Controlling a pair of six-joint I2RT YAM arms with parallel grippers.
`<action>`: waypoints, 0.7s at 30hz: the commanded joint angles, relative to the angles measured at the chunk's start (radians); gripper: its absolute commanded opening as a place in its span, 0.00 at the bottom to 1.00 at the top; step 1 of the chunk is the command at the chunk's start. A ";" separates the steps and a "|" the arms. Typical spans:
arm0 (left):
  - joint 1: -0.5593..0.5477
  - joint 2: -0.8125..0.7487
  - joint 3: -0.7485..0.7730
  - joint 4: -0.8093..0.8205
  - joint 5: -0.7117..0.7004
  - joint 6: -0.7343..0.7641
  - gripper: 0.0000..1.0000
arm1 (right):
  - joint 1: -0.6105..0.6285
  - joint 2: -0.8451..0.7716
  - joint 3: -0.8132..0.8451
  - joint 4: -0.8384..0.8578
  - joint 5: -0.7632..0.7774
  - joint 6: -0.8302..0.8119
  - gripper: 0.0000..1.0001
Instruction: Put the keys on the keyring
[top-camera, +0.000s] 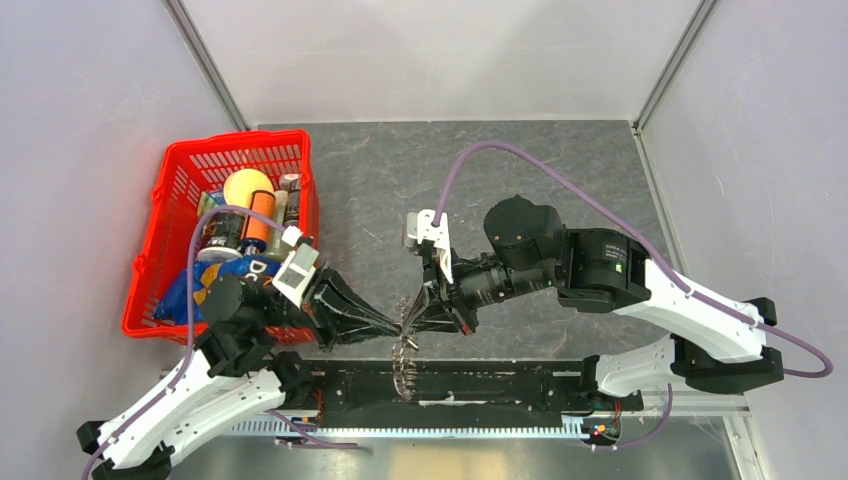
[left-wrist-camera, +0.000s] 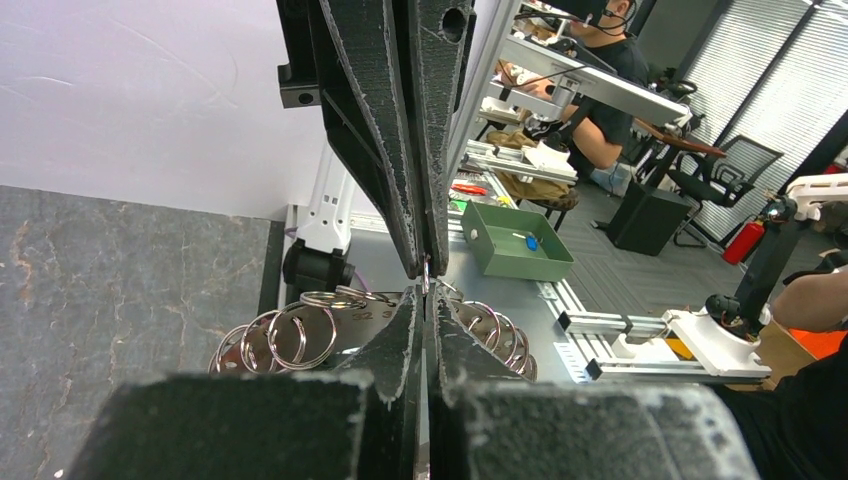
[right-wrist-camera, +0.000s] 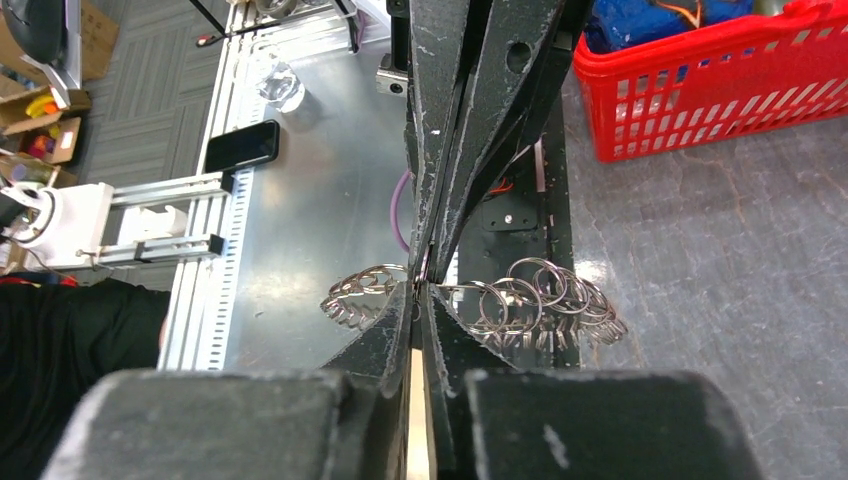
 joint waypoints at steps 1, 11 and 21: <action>0.000 0.004 0.014 0.072 -0.031 -0.029 0.02 | 0.007 0.001 0.016 0.039 -0.018 0.005 0.04; 0.000 -0.001 0.020 0.031 -0.007 -0.059 0.08 | 0.007 0.023 0.085 -0.041 -0.050 -0.024 0.00; 0.001 -0.018 0.065 -0.132 0.007 -0.064 0.35 | 0.006 0.087 0.201 -0.229 -0.106 -0.062 0.00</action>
